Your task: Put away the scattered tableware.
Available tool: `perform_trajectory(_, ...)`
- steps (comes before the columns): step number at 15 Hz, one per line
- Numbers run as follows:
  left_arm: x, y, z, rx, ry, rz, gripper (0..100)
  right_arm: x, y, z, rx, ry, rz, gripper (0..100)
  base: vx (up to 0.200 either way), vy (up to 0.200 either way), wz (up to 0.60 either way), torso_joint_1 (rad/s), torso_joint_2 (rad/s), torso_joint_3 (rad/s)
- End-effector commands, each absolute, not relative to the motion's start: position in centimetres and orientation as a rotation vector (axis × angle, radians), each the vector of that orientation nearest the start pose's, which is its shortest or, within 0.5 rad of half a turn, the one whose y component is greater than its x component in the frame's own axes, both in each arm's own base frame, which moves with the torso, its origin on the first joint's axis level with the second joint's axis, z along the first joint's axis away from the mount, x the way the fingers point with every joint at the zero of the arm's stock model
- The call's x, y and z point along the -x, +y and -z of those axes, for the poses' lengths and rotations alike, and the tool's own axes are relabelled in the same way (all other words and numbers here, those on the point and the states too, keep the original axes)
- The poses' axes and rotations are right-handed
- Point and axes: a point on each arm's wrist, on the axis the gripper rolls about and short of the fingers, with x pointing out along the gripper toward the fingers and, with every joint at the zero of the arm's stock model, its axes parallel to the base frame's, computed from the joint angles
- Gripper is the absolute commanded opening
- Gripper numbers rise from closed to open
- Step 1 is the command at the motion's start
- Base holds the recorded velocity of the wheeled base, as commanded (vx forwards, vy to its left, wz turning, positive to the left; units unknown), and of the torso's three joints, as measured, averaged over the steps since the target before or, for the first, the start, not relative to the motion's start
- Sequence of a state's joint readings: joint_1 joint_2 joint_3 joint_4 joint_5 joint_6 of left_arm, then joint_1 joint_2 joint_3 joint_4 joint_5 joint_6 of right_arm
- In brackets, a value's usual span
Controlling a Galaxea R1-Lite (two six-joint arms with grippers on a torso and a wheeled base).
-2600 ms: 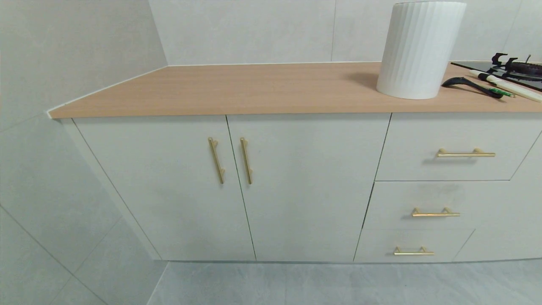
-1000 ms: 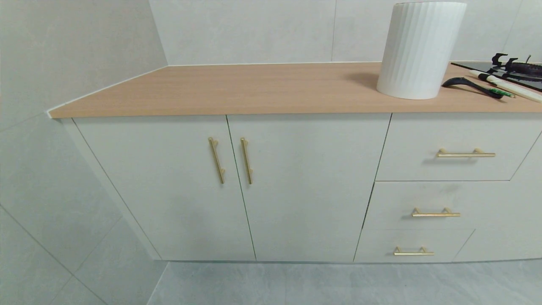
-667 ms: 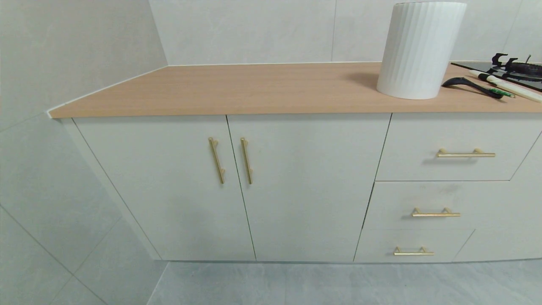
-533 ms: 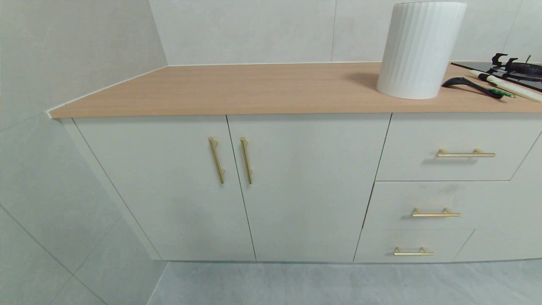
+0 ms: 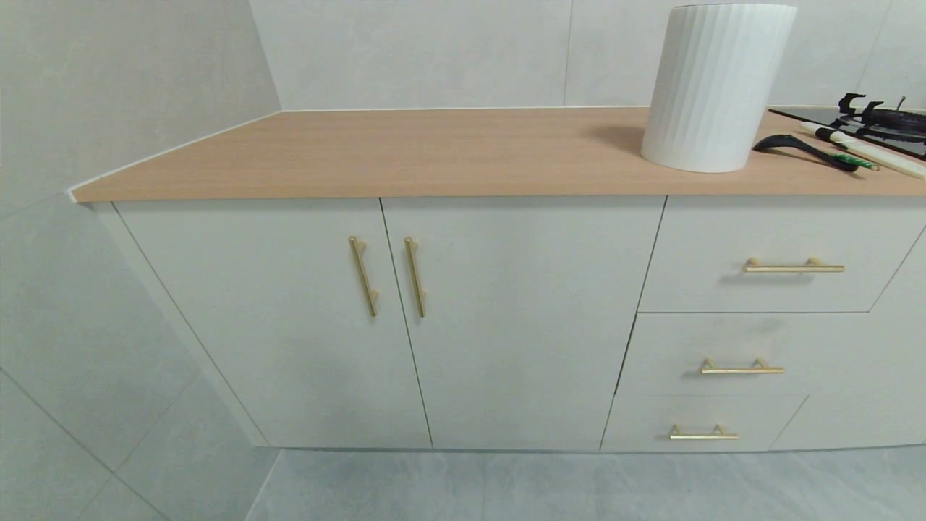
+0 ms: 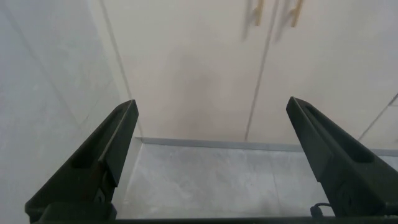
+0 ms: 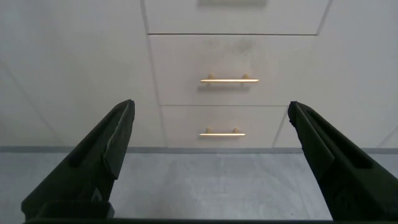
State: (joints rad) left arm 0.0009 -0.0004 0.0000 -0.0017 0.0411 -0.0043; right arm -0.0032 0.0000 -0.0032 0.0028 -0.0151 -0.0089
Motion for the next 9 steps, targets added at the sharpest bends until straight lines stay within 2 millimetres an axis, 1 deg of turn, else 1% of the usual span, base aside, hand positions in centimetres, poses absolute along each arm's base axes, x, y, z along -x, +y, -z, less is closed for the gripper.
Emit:
perform_trajectory(1, 2.28, 0.09, -7.58, 0.005, -0.003, -0.043, 100, 2.29, -0.03, -7.61, 0.009, 0.002, 0.017, 100, 0.0, -0.2, 0.0, 0.007, 0.0, 0.002)
perform_trajectory(8, 2.28, 0.09, -7.58, 0.005, -0.003, -0.043, 100, 2.29, -0.03, -7.62, 0.008, 0.0, 0.018, 100, 0.0, -0.2, 0.0, -0.004, 0.0, 0.004)
perform_trajectory(9, 2.28, 0.09, -7.58, 0.005, -0.003, -0.043, 100, 2.29, -0.03, -7.62, 0.008, 0.0, 0.017, 100, 0.0, 0.0, 0.0, 0.0, 0.0, 0.0)
